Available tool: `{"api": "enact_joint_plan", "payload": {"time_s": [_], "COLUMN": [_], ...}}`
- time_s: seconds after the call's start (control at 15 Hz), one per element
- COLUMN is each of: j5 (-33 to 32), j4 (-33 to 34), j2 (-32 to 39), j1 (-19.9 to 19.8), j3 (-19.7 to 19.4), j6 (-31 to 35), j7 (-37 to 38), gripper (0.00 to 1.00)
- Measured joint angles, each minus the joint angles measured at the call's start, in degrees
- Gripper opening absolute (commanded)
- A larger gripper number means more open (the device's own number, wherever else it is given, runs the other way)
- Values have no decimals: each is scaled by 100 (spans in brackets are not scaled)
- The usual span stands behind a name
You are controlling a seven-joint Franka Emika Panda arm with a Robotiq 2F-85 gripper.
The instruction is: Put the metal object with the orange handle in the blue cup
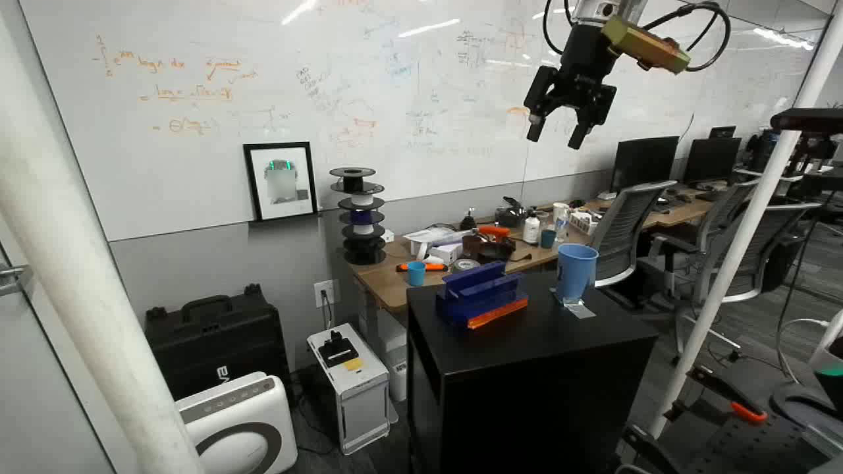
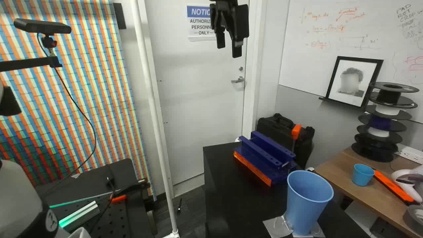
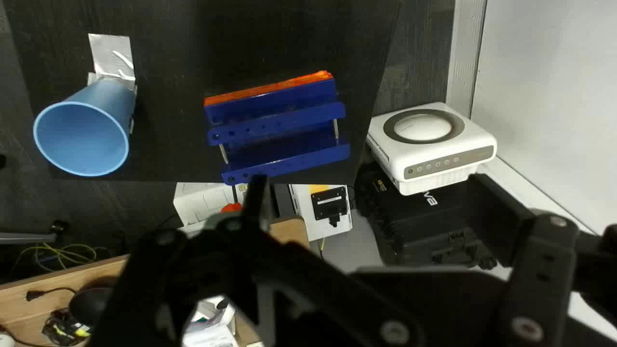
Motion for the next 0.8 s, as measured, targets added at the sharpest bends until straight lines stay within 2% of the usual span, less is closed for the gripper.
{"api": "enact_joint_plan", "payload": {"time_s": [0.6, 0.8], "j5": [0, -281], "j4": [77, 296], "j2": [-29, 124], "j1": [0, -5], "j3": [0, -6], "j6": [-4, -146], "j7": [0, -194], "gripper": [100, 100]}}
